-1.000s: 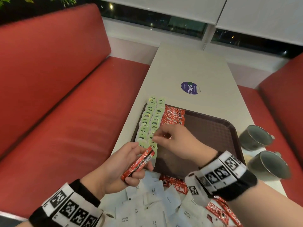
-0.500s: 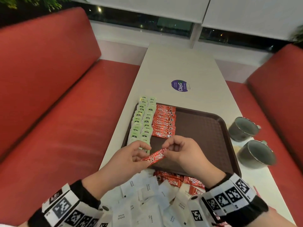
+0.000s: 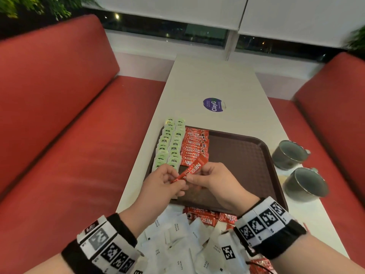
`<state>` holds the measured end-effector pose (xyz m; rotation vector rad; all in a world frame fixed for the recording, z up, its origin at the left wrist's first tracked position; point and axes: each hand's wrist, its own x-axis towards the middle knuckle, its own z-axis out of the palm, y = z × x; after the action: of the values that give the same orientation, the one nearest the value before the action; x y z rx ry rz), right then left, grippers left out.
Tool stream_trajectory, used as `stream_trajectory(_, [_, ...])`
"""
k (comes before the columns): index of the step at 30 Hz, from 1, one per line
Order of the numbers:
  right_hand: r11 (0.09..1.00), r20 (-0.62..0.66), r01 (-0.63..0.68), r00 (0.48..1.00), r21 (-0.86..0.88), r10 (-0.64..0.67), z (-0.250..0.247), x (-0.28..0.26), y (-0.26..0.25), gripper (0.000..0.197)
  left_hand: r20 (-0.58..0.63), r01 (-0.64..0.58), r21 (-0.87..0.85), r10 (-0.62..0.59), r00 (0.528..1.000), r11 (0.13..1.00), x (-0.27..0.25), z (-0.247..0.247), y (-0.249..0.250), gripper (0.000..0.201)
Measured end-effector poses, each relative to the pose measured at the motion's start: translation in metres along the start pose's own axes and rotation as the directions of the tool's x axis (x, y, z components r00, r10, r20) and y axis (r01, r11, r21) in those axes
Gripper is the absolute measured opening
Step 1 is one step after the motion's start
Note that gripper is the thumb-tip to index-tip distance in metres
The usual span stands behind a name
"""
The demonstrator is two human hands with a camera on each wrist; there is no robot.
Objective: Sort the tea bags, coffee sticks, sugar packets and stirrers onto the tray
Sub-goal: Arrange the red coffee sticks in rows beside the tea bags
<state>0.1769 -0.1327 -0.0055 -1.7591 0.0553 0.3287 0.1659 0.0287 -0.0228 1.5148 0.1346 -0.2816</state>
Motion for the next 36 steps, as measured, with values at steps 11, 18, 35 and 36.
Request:
stream_trajectory(11, [0.67, -0.06, -0.005, 0.996, -0.742, -0.059, -0.024, 0.071, 0.0, 0.009, -0.083, 0.111, 0.011, -0.11, 0.99, 0.994, -0.003, -0.029, -0.019, 0.008])
stream_trajectory(18, [0.351, -0.001, -0.052, 0.99, -0.935, 0.141, -0.014, 0.102, 0.009, 0.012, -0.188, 0.137, -0.007, -0.136, 0.973, 0.991, -0.022, -0.067, -0.036, 0.006])
stream_trajectory(35, [0.419, 0.132, 0.153, 0.988, -0.895, -0.077, 0.001, 0.047, -0.006, 0.013, -0.236, 0.084, -0.032, -0.089, 0.968, 0.996, -0.047, -0.085, -0.033, 0.01])
stream_trajectory(36, [0.424, 0.188, 0.195, 0.98, -0.885, -0.059, 0.001, 0.029, -0.004, 0.014, -0.23, 0.088, -0.03, -0.093, 0.969, 0.996, -0.049, -0.086, -0.033, 0.009])
